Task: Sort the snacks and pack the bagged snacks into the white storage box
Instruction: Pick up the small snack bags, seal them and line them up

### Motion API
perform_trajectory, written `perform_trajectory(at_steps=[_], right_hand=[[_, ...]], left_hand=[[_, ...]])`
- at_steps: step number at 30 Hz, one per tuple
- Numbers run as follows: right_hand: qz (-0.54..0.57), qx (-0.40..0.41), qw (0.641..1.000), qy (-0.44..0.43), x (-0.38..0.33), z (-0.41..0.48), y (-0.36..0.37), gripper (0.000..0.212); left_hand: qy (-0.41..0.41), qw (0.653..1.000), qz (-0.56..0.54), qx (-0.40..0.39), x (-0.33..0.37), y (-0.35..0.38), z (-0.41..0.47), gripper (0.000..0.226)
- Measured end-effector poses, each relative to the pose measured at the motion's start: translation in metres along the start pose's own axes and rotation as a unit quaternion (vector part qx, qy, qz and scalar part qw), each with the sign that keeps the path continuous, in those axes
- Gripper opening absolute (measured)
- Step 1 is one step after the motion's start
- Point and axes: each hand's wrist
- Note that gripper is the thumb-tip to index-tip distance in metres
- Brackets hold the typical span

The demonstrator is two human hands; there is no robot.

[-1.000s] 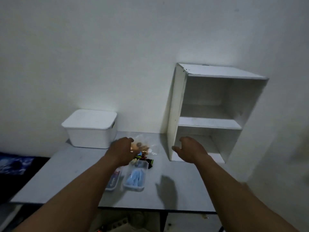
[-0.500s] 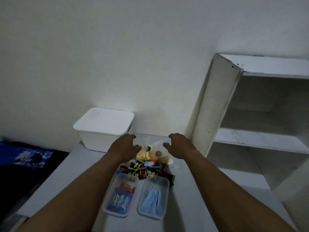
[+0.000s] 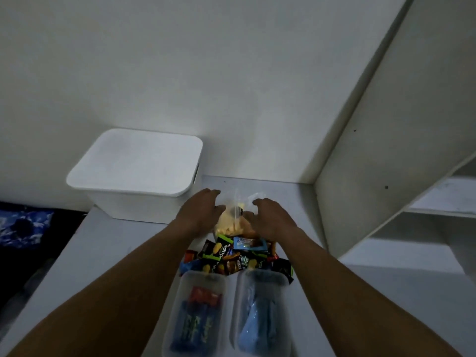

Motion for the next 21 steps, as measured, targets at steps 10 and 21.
perform_trajectory(at_steps=[10,21], right_hand=[[0.137,0.022,0.989,0.055,0.003,0.039,0.041,0.017],[0.272,0.065,0.96,0.016,-0.024,0.035,-0.007,0.018]], left_hand=[[0.042,0.997,-0.051,-0.03,-0.015,0.048,0.058,0.055],[0.009,0.992,-0.126,0.026,0.007,0.004,0.055,0.052]])
Point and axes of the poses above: each hand's wrist, its own z-axis towards the middle knuckle, its own y-axis out of the palm, x = y × z, and after that the axes turned 5 degrees about -y, right-handed
